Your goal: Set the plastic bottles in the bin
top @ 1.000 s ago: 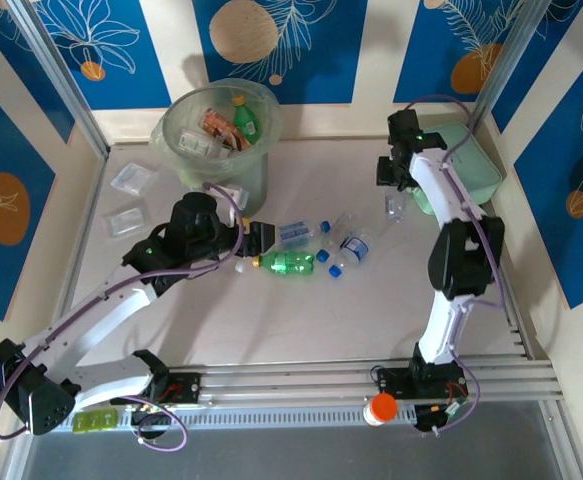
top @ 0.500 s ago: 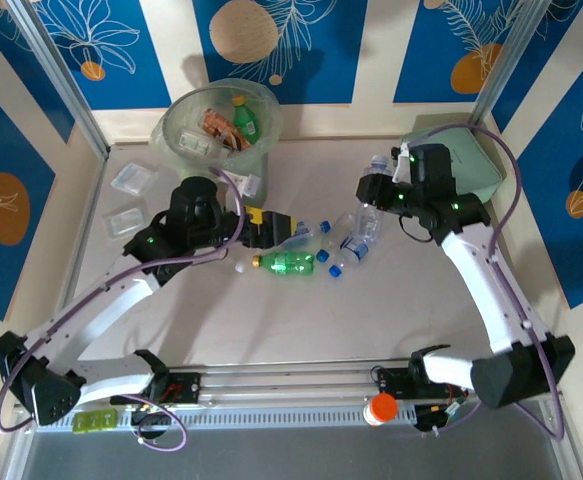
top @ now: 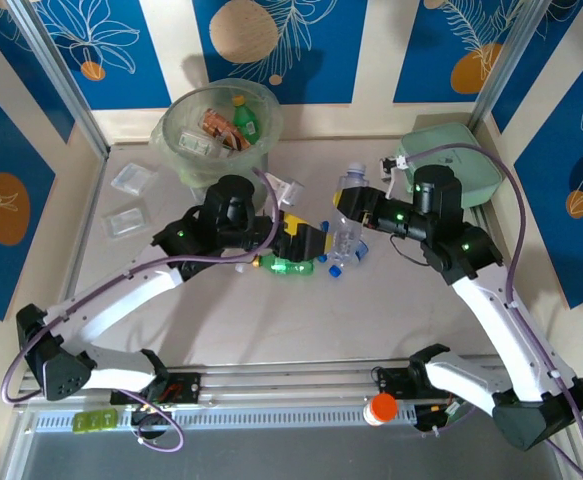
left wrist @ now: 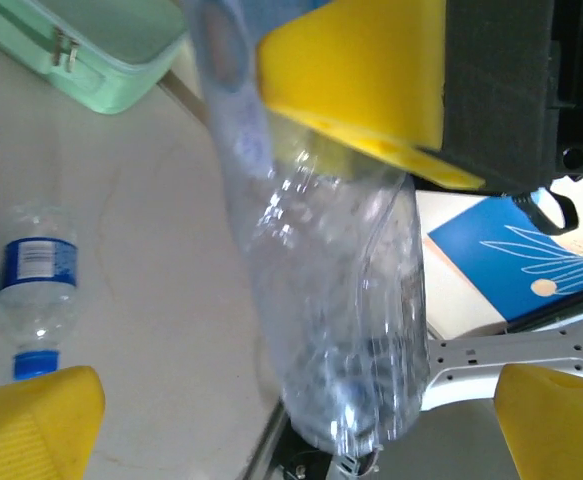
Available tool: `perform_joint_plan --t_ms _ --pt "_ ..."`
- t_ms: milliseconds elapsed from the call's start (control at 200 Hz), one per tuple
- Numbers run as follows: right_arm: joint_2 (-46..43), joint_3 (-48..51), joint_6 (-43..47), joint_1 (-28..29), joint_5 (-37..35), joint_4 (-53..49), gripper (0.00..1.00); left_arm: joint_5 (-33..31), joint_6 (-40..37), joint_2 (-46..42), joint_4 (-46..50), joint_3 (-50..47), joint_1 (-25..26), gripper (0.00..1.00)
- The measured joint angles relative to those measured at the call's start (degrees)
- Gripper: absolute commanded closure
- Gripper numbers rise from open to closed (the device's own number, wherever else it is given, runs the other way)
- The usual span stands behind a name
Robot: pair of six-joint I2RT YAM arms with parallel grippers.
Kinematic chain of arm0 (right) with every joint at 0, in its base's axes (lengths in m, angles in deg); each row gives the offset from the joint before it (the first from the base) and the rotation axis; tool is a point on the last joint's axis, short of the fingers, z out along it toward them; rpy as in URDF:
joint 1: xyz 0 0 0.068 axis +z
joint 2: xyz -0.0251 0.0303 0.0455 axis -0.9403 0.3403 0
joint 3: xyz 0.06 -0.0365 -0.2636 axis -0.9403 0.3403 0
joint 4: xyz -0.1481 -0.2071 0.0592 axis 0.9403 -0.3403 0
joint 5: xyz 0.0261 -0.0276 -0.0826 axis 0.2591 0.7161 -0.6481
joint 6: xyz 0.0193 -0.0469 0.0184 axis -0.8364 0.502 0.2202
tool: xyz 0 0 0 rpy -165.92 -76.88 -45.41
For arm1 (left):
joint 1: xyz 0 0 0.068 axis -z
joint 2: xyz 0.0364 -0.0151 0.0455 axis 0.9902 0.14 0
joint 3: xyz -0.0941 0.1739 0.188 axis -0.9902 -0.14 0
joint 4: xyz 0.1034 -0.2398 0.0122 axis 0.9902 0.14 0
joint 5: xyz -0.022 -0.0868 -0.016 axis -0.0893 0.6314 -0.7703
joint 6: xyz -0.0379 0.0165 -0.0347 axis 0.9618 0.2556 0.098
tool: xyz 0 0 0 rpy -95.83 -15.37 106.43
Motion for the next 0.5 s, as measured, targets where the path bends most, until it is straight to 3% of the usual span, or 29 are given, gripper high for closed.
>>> perform_joint_plan --t_ms 290,500 --pt "-1.73 2.6 -5.09 1.11 2.49 6.34 0.49 3.91 2.34 2.43 -4.55 0.02 0.48 0.01" --pt "-1.75 3.48 -8.17 2.58 0.76 7.02 0.49 3.96 2.1 4.0 -4.35 0.66 0.85 0.16"
